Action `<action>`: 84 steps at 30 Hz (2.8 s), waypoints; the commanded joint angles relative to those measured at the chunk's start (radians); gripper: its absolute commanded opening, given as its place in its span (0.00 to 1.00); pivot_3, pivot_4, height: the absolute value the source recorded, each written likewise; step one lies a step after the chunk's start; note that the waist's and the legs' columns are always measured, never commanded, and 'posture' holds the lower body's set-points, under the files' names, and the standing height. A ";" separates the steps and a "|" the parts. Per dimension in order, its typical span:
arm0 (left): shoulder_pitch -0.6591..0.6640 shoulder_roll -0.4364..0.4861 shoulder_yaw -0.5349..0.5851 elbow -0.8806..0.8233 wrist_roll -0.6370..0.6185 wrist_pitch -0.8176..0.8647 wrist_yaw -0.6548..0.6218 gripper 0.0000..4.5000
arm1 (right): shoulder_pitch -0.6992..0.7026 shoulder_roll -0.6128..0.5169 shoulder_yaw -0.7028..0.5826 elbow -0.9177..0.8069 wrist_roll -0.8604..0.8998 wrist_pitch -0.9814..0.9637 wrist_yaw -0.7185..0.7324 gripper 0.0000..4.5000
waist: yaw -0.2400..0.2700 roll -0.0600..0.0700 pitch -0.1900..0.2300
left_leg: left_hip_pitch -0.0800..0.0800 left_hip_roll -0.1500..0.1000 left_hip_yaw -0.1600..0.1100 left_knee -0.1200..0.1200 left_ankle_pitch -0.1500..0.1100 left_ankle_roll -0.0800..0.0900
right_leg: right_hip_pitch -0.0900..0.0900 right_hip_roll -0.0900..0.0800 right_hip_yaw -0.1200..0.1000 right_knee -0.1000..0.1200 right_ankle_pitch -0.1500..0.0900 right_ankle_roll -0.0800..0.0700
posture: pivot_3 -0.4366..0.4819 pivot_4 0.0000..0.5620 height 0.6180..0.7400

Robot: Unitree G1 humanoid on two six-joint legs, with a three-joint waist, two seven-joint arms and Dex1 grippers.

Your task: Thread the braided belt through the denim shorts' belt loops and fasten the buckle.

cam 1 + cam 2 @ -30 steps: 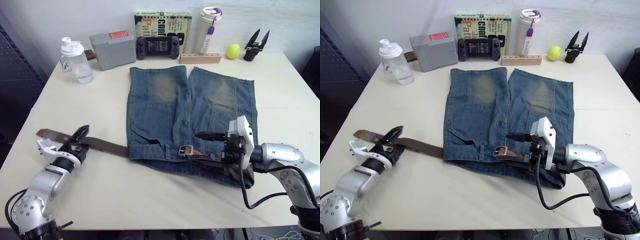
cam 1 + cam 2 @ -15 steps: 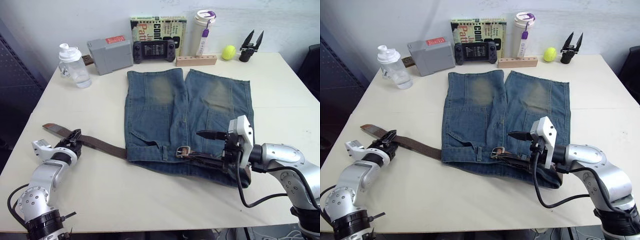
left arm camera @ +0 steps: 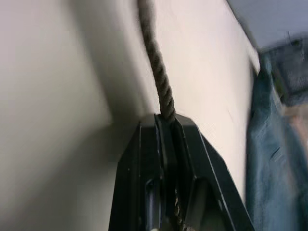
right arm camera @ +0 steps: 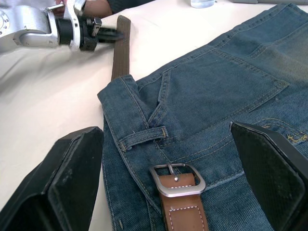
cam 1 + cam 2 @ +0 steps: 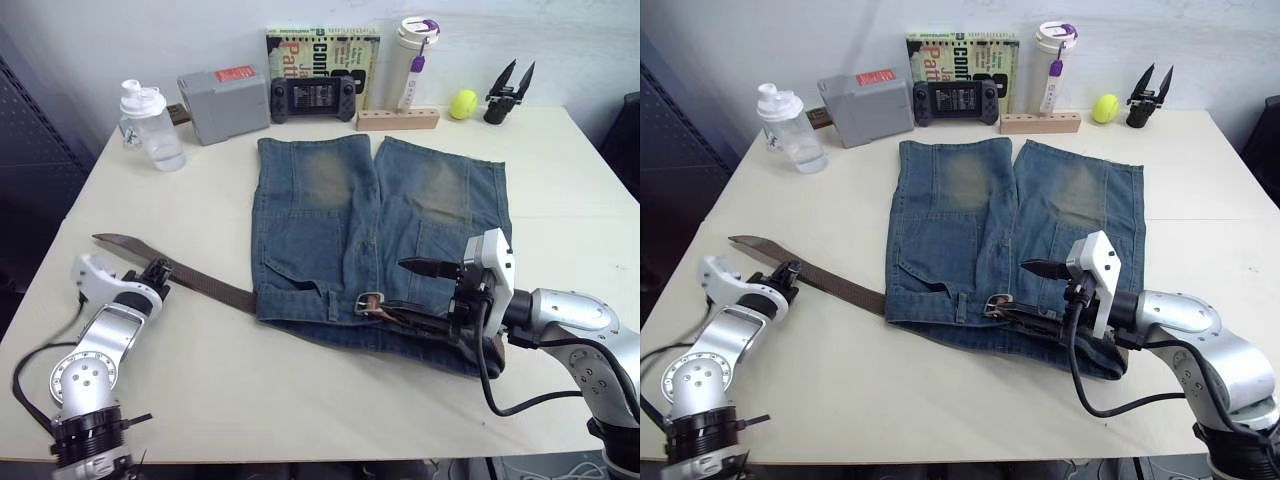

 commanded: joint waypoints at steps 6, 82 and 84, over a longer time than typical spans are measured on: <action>-0.066 0.377 -0.506 -0.339 0.804 -0.344 -0.516 0.01 | -0.029 -0.047 0.035 -0.073 -0.178 -0.144 -0.030 1.00 | -0.001 0.002 0.001 | 0.000 -0.001 0.010 -0.006 0.000 0.000 | 0.000 0.000 0.000 -0.006 0.000 0.000 | 0.48 0.27 0.92; 0.105 -0.439 -0.338 -0.486 -0.881 -0.219 0.563 0.76 | -0.040 0.102 0.371 0.198 -1.346 -0.977 -0.558 0.00 | -0.009 -0.003 0.002 | -0.015 0.004 -0.011 0.014 0.000 -0.001 | -0.007 0.006 0.007 0.004 -0.001 -0.003 | 0.48 0.27 0.92; 0.101 -0.451 -0.339 -0.480 -0.881 -0.223 0.576 0.76 | -0.044 0.109 0.376 0.199 -1.349 -0.982 -0.558 0.00 | -0.009 -0.003 0.002 | -0.015 0.005 -0.011 0.014 0.000 -0.001 | -0.007 0.007 0.007 0.003 -0.001 -0.003 | 0.48 0.27 0.92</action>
